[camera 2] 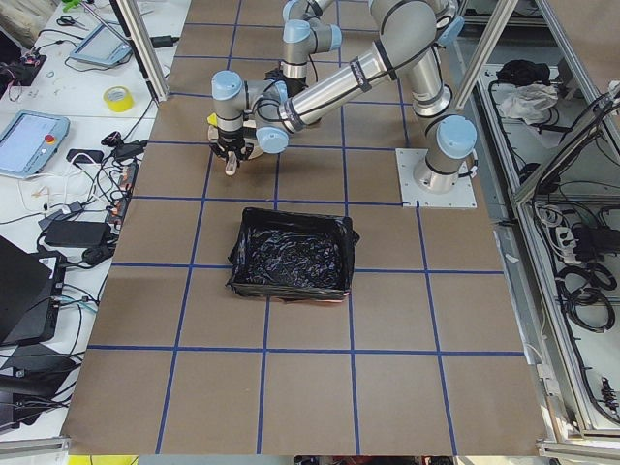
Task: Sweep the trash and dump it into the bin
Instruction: 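Sweep the sponge and apple slice with the brush toward the dustpan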
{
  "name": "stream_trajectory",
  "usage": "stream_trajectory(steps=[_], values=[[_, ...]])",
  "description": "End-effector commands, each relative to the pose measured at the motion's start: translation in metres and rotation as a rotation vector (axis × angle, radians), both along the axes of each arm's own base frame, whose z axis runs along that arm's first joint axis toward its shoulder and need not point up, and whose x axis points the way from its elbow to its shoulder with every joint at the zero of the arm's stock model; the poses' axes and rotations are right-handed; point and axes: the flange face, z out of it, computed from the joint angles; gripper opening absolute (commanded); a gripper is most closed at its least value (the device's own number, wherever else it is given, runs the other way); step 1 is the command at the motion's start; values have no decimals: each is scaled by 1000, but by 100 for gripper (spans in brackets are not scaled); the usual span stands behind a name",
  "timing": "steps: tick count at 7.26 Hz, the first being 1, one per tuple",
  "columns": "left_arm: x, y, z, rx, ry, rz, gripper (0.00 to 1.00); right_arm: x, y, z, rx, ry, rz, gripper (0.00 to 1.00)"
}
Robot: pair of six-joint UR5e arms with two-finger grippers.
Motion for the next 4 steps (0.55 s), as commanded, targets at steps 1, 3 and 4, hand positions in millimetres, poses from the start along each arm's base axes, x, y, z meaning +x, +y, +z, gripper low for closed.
stream_trajectory(steps=[1, 3, 4], values=[[0, 0, 2, -4, -1, 0, 32, 17, 7, 14, 7, -20, -24, 0], [0, 0, 0, -1, 0, 0, 32, -11, 2, 50, 3, 41, 65, 0], [0, 0, 2, -2, 0, 0, 32, -41, -10, 61, -3, 105, 115, 0]])
